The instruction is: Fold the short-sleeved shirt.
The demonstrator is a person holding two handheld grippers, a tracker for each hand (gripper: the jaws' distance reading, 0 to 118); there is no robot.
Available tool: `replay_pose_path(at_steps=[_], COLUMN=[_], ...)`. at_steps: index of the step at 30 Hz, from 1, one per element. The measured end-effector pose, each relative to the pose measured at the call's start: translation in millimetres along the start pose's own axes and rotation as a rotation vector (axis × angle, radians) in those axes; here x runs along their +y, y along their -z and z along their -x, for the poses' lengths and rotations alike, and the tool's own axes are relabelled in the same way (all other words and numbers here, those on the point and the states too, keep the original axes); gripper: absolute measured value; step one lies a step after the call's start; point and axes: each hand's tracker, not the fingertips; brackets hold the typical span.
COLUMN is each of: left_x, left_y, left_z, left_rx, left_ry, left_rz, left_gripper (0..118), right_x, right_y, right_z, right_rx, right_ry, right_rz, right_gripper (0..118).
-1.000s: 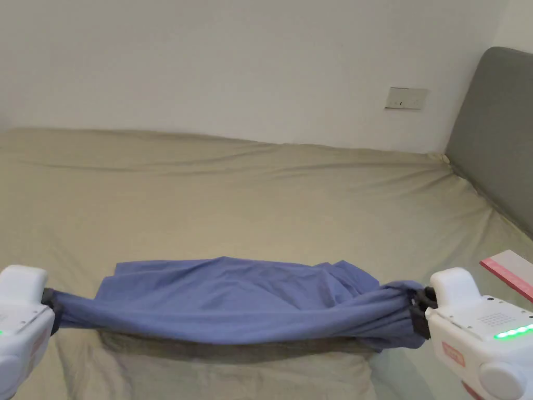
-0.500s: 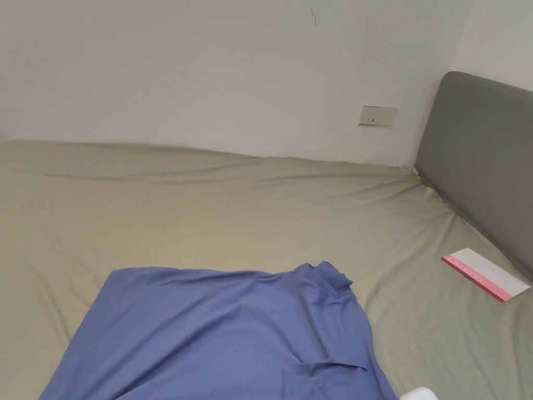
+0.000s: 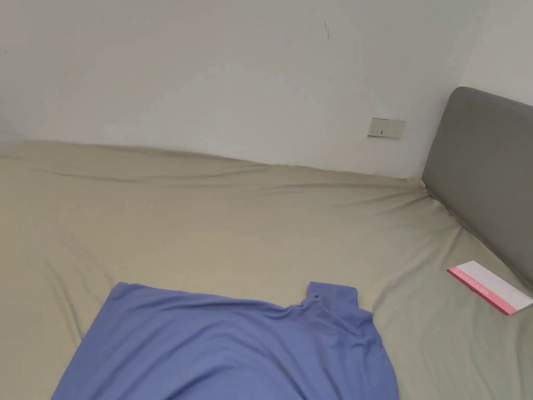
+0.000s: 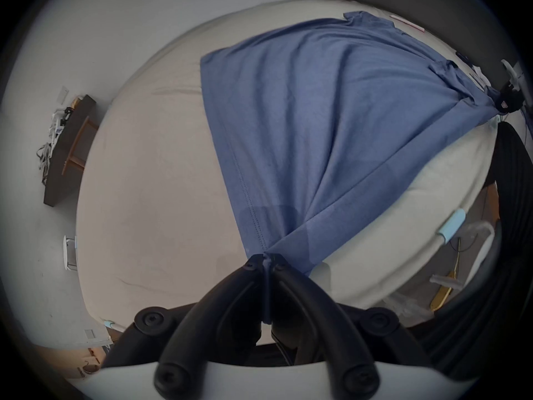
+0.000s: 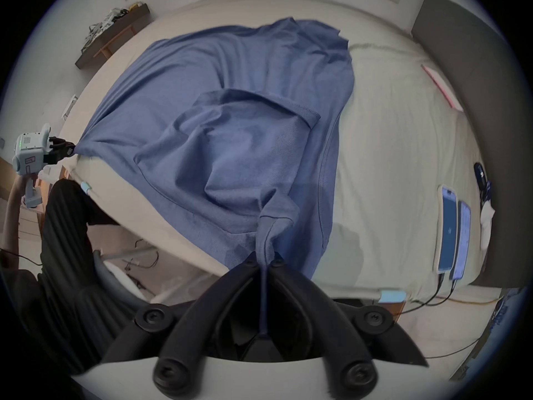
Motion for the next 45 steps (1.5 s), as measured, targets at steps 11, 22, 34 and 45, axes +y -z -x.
replay_pose_path(at_steps=[11, 22, 34, 45], left_x=[29.8, 152.4, 202.7, 231.2], left_y=[-4.8, -168.7, -251.7, -188.1], left_z=[3.8, 16.3, -53.1, -51.2], left_rx=[-0.013, 0.048, 0.303, 0.271], left_ry=[-0.119, -0.455, -0.344, -0.242], left_rz=[-0.081, -0.847, -1.223, -1.055], left_gripper=[95, 95, 0, 0], right_x=[15.6, 117.9, 133.8, 170.6], right_y=[-0.8, -178.9, -219.0, -179.2], right_z=[-16.7, 46.0, 152.5, 144.9], right_rx=[-0.068, -0.333, -0.463, -0.449], right_ry=[0.096, 0.039, -0.127, -0.099], right_rz=[-0.107, -0.855, -1.181, -1.133], right_gripper=[105, 105, 2, 2])
